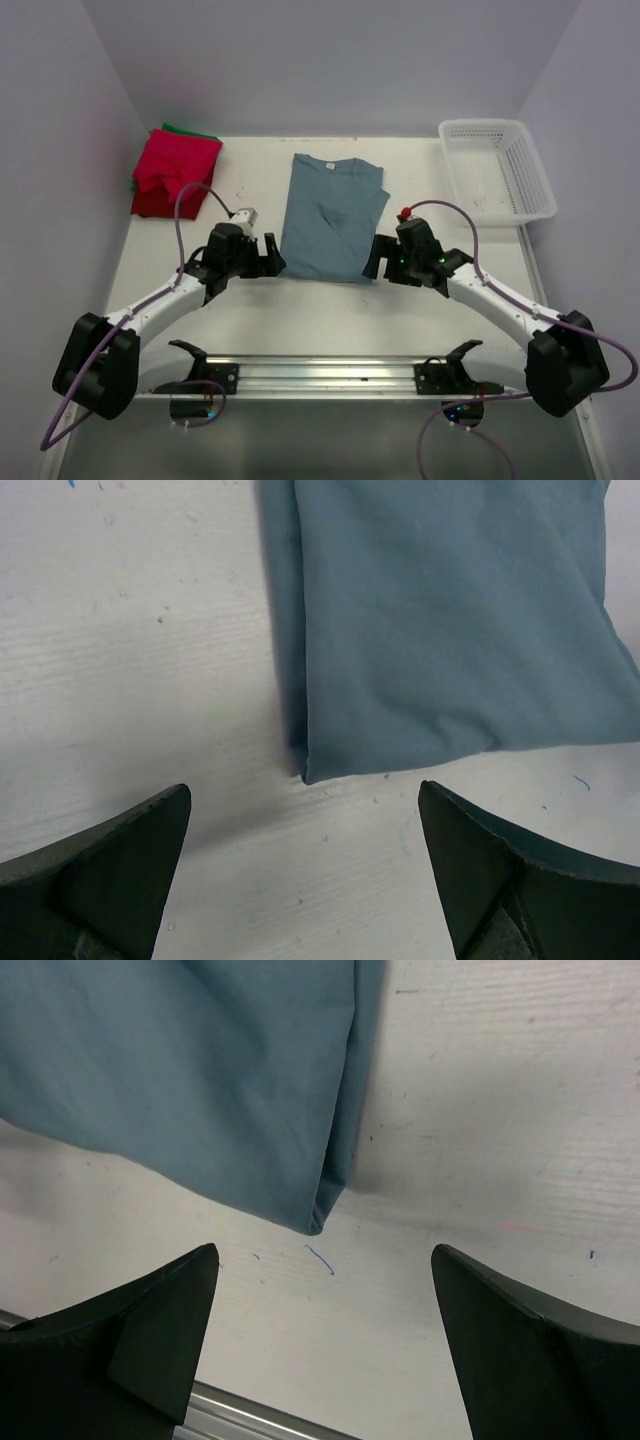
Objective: Fold and stack the t-shirts
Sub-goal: Fold the tshirt
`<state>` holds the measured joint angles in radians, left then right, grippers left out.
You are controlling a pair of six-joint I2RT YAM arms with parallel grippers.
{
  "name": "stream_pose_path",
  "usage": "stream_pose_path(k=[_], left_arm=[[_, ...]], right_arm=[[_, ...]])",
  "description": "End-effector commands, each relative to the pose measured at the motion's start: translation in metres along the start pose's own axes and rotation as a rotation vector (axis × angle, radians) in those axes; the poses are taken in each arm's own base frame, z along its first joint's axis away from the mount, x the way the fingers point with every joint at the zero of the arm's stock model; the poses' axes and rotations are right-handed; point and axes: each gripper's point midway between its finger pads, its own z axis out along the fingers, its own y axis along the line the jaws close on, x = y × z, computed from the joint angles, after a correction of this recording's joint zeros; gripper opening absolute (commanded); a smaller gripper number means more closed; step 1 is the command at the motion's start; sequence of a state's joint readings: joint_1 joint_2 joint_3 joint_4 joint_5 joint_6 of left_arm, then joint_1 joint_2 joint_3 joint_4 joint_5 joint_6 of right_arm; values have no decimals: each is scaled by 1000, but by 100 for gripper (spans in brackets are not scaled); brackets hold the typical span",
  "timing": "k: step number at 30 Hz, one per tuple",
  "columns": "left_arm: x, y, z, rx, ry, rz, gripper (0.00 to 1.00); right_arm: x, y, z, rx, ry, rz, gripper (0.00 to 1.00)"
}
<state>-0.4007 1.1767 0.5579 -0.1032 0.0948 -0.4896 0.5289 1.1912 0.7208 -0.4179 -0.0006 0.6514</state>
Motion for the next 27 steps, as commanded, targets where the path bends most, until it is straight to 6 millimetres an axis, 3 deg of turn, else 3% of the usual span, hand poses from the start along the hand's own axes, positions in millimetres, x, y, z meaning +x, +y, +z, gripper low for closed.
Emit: stream_pose_path(k=[1, 6, 19, 21, 24, 25, 27], left_arm=[[4, -19, 6, 126, -35, -29, 100], [21, -21, 19, 175, 5, -30, 100], [18, -16, 45, 173, -22, -54, 100], [23, -16, 50, 182, -11, -69, 100], [24, -18, 56, 198, -5, -83, 100], [26, -19, 58, 209, 2, -87, 100], [29, -24, 58, 241, 14, -93, 95]], right_arm=[[7, 14, 6, -88, 14, 55, 91], [23, 18, 24, -136, 73, 85, 91], [25, 11, 65, -134, 76, 153, 82], [24, 12, 70, -133, 75, 151, 74], [24, 12, 73, -134, 75, 161, 44], [24, 11, 71, -128, 74, 159, 27], [23, 8, 69, -116, 62, 152, 10]])
